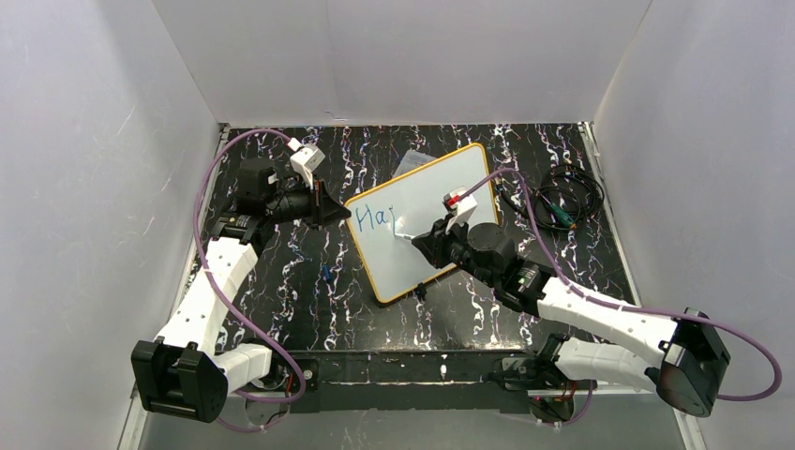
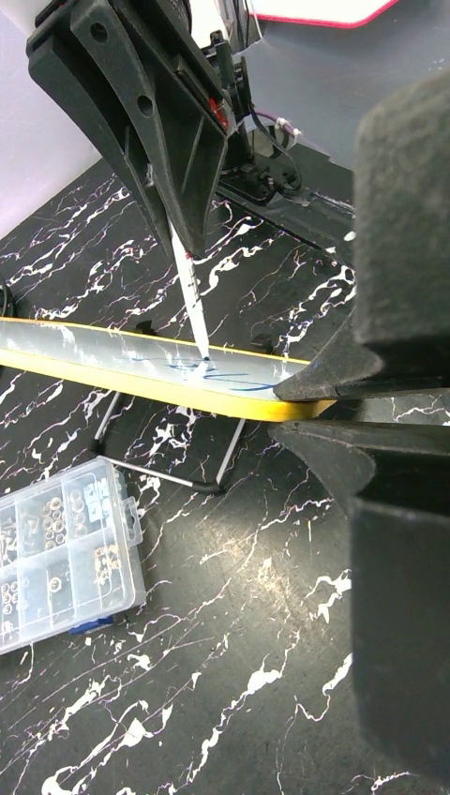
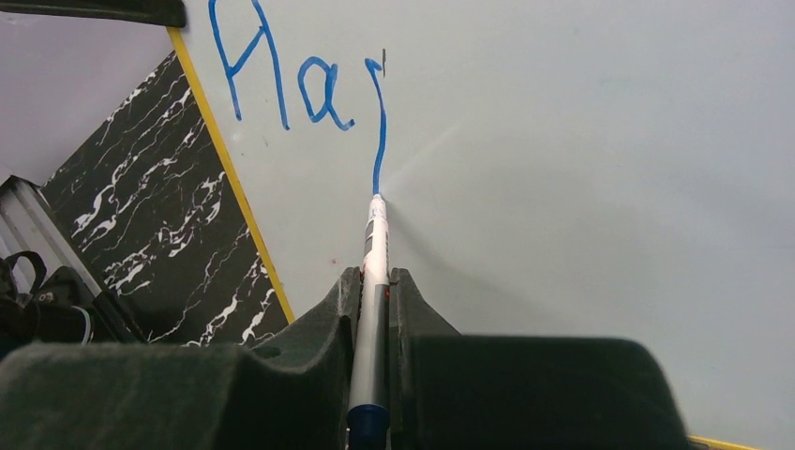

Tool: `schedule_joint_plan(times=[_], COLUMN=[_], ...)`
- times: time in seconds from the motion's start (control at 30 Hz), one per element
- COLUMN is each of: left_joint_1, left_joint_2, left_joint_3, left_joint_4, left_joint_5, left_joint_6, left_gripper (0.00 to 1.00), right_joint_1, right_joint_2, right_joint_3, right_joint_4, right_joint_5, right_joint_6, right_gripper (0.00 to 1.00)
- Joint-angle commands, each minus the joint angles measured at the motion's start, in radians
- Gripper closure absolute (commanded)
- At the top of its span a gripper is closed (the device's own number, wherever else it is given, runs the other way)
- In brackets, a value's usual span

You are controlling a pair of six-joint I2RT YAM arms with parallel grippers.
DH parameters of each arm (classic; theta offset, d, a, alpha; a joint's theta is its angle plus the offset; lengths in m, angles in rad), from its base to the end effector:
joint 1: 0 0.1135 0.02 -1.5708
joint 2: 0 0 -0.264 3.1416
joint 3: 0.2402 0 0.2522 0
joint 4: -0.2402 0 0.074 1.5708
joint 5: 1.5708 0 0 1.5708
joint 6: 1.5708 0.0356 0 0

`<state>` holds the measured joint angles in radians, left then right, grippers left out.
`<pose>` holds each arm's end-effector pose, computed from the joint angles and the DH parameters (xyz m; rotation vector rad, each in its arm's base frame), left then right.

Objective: Write a sentence on the whiteboard

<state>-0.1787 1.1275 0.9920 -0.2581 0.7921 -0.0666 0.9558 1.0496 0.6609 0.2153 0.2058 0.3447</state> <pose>0.2405 -0.0692 0.3404 0.6296 1.8488 -0.9343 0.1474 0.1961 0.2864 -0.3920 1.7612 0.7664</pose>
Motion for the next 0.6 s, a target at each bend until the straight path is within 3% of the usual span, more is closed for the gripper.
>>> schedule_joint_plan(times=[0.0,0.3,0.57], left_joint_1=[-0.007,-0.007,-0.007], left_joint_2=[-0.030,-0.027,-0.023], left_joint_3=[-0.012,-0.012,-0.010], left_joint_4=[-0.010,-0.010,-0.010], left_joint_5=[0.039,0.038,0.039], left_joint_6=[0.036,0.036,0.036], left_gripper=[1.00,1.00,1.00], right_joint_1=[-0.003,-0.003,-0.003], right_joint_2=[-0.036,-0.019,0.039], right_joint_3=[0.027,0.063,0.095], right_joint_4=[0.008,0.196,0.246], right_joint_5=[-0.003,0.084,0.101], right_joint_6=[0.009,-0.027,-0.060], right_gripper=[0.99,0.99,0.99])
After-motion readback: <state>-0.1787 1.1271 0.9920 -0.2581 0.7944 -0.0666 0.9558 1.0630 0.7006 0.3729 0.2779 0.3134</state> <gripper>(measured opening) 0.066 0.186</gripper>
